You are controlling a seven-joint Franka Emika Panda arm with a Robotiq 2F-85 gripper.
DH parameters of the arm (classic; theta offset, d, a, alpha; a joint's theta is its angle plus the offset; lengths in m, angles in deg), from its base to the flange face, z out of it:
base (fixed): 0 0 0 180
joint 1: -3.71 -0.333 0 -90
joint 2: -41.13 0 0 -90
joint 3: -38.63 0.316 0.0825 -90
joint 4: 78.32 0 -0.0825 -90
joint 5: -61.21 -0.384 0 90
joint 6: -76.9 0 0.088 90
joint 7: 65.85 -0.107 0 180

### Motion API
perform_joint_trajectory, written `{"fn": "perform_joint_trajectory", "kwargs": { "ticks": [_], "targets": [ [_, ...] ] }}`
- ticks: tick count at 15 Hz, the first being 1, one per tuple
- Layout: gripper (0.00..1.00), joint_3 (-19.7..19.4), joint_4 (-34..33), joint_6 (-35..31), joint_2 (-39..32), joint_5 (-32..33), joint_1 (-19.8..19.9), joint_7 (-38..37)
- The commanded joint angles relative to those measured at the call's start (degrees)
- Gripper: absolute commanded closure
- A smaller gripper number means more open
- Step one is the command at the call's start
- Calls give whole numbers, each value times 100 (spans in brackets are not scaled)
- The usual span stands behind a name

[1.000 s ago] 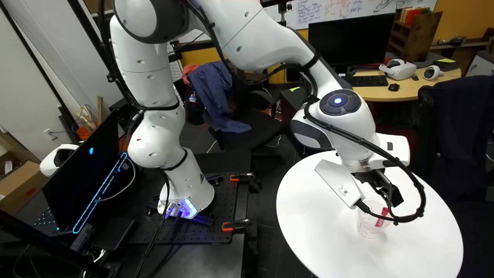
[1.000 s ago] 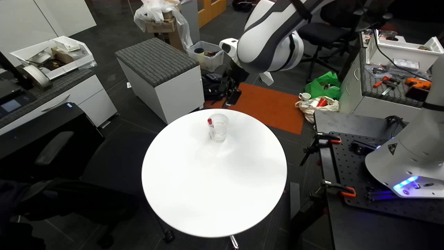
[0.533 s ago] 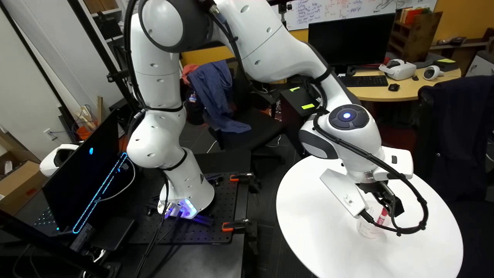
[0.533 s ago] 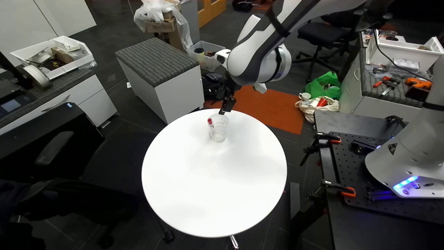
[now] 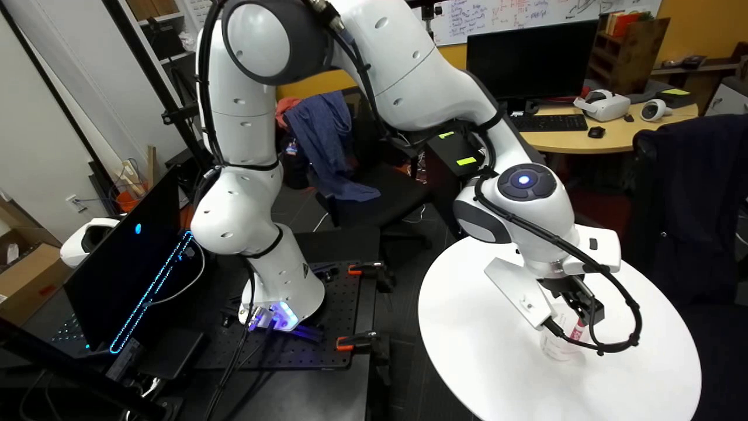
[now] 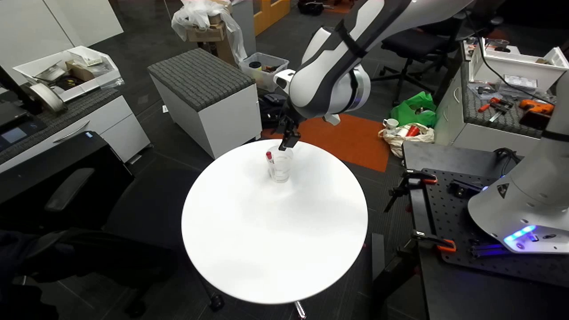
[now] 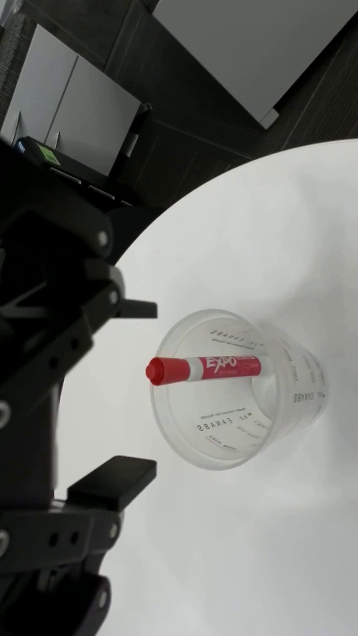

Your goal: Remove the marker from the cup and put it on the table

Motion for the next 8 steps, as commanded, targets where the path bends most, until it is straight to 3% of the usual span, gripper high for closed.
{"fn": "perform_joint_trajectory", "kwargs": {
  "ticks": [1,8],
  "targets": [
    [28,201,-99,-175,-114,-141,127,176],
    [28,211,-166,-75,-288,-60,156,82]
  ]
}}
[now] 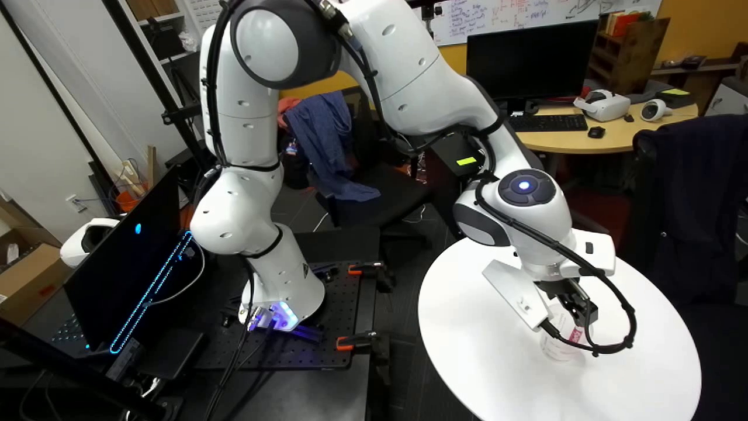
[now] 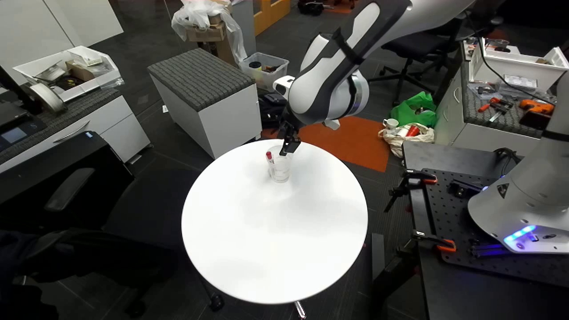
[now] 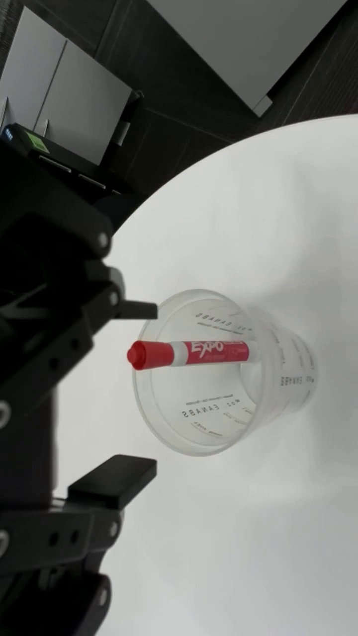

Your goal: Remove the marker from the cup and put it on the table

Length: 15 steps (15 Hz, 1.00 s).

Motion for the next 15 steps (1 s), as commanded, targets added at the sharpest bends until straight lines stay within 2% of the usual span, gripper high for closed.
{"fn": "perform_joint_trajectory", "kwargs": {
  "ticks": [1,3,6,7,11,15],
  "targets": [
    [29,80,-155,-67,-164,-60,85,81],
    [31,76,-185,-72,-214,-56,79,68],
    [45,65,-248,-63,-288,-45,69,51],
    [44,61,-269,-60,-314,-39,63,45],
    [49,23,-365,-30,-428,-8,36,1],
    [47,-33,-472,20,-557,46,-8,-59]
  ]
}}
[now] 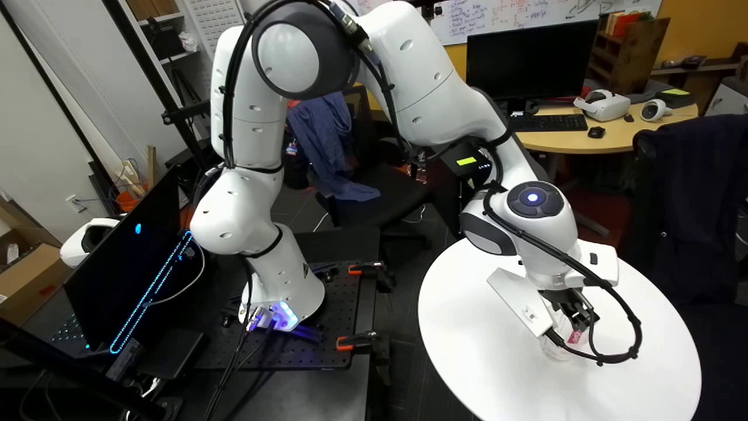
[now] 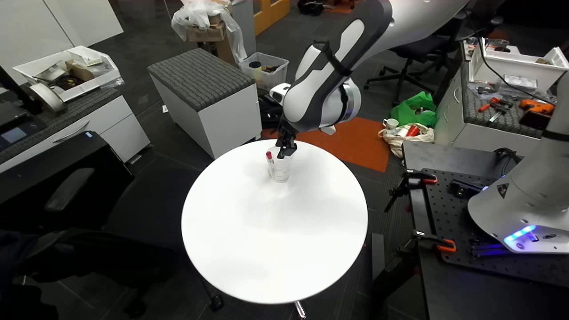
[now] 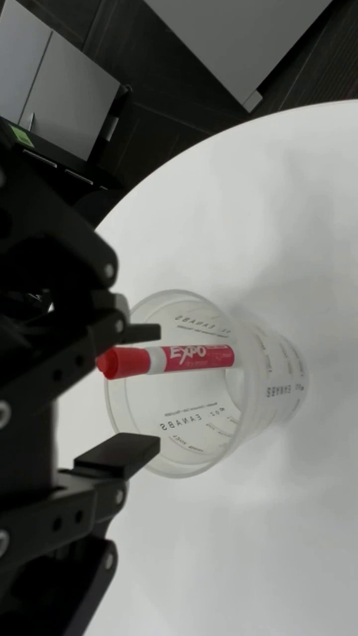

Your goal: Remove the marker from the cup and put it on the table

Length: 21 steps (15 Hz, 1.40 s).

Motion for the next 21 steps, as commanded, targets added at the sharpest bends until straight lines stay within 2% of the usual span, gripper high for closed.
{"fn": "perform_joint_trajectory", "kwargs": {
  "ticks": [1,8,11,17,21],
  "targets": [
    [47,-41,-200,25,-164,43,-26,-60],
    [51,-121,-422,62,-393,97,-87,-130],
    [50,-170,-534,88,-492,124,-123,-164],
    [56,-232,-737,189,-655,182,-210,-217],
    [53,-193,-841,158,-735,158,-235,-165]
  ]
}}
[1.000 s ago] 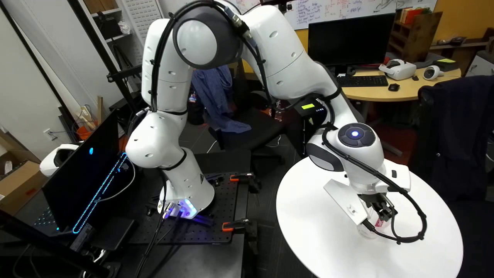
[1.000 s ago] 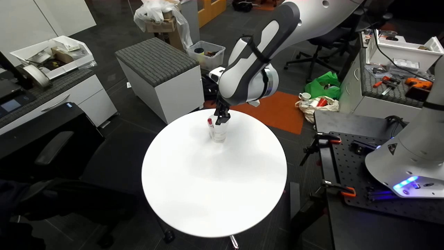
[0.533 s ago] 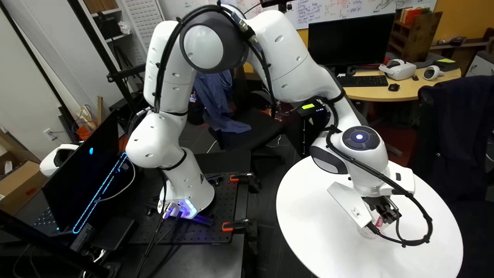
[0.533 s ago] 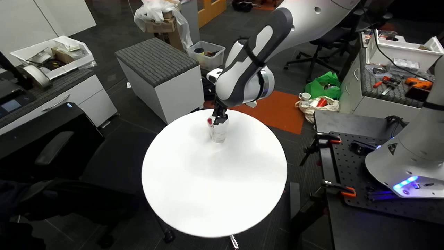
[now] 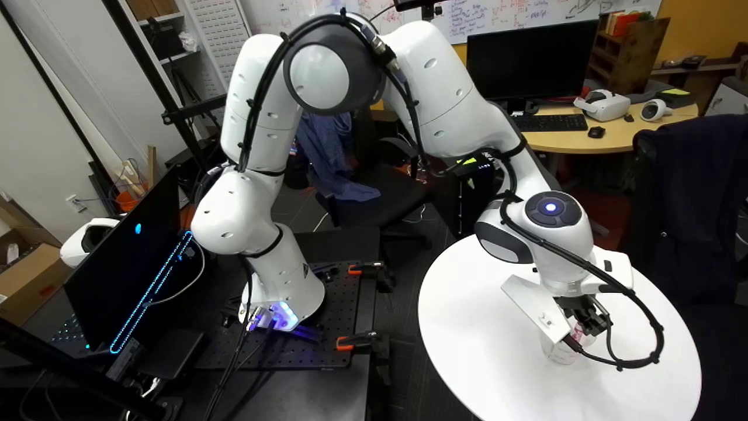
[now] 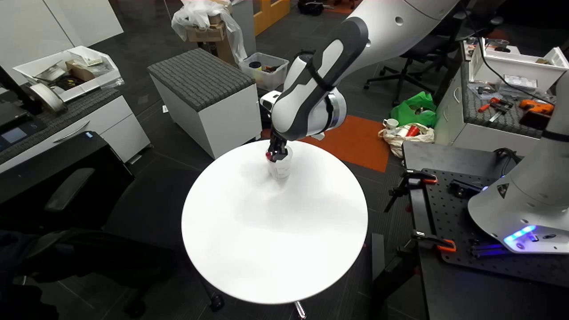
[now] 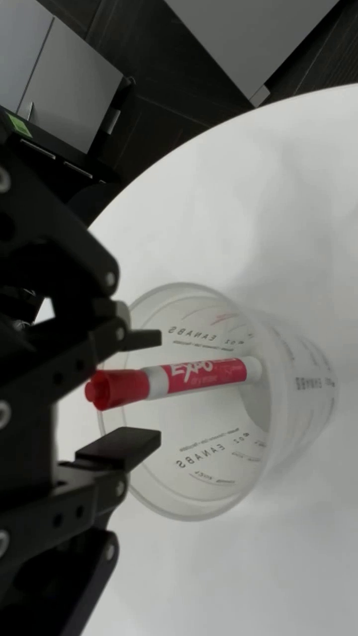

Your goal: Remove the marker from the cup and put it on the table

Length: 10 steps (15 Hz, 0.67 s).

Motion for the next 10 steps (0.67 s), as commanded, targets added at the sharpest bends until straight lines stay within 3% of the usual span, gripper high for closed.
{"fn": "perform_joint_trajectory", "kwargs": {
  "ticks": [1,2,3,6,10],
  "targets": [
    [54,-105,-181,95,-99,82,-127,-135],
    [56,-96,-198,96,-111,75,-128,-126],
    [77,-89,-207,83,-125,66,-133,-119],
    [97,-68,-215,78,-133,43,-121,-96],
    [95,-78,-121,72,-35,21,-123,-103]
  ]
}}
